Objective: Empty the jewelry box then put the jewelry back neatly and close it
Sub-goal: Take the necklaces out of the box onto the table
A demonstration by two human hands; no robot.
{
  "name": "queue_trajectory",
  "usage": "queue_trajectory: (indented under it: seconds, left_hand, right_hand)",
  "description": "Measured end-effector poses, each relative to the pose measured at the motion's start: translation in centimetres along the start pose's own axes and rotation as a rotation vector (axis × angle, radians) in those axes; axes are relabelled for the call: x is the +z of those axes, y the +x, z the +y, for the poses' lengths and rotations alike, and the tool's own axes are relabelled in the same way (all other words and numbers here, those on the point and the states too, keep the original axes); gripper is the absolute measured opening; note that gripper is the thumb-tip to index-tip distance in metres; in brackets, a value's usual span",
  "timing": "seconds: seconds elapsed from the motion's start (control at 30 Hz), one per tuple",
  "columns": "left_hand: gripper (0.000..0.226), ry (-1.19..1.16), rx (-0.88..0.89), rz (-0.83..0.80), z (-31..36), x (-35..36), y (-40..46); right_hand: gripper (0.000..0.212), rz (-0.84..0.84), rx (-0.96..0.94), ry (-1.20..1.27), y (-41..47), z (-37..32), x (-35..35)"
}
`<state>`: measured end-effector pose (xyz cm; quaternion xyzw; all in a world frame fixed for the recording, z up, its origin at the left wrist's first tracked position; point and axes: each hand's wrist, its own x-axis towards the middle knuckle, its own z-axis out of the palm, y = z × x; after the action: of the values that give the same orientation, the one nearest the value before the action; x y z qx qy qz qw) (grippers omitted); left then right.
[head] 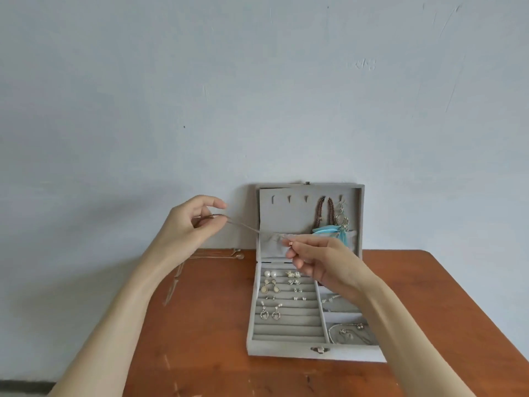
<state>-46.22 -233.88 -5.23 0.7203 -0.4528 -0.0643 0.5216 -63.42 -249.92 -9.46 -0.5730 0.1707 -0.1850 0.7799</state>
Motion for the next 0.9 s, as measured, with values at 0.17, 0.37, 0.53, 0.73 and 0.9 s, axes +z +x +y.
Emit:
queue_trajectory:
  seconds: [0.17,0.37,0.53,0.73,0.9]
  left_hand:
    - [0.007,0.121,-0.229,-0.116,-4.5,-5.1,-2.3]
    - [0.012,0.143,-0.377,0.173,-11.8,-7.2,-3.5]
    - [0.029,0.105,-0.473,0.318,-16.2,-6.8,-3.2]
    - [0.019,0.137,-0.462,0.312,-17.8,-4.7,-1.7]
    - [0.018,0.152,-0.442,0.282,-18.3,-4.5,-1.4]
  right_hand:
    - [0.016,-0.001,0.162,-0.028,1.8,2.8,3.5]
    - [0.026,0.098,0.227,0.047,5.3,6.3,9.6]
    - [0.033,0.227,0.312,0.020,8.3,7.6,11.2]
    - [0.032,0.426,0.310,-0.231,10.4,8.7,10.8]
    - [0.028,0.412,0.264,-0.315,9.9,9.0,10.8]
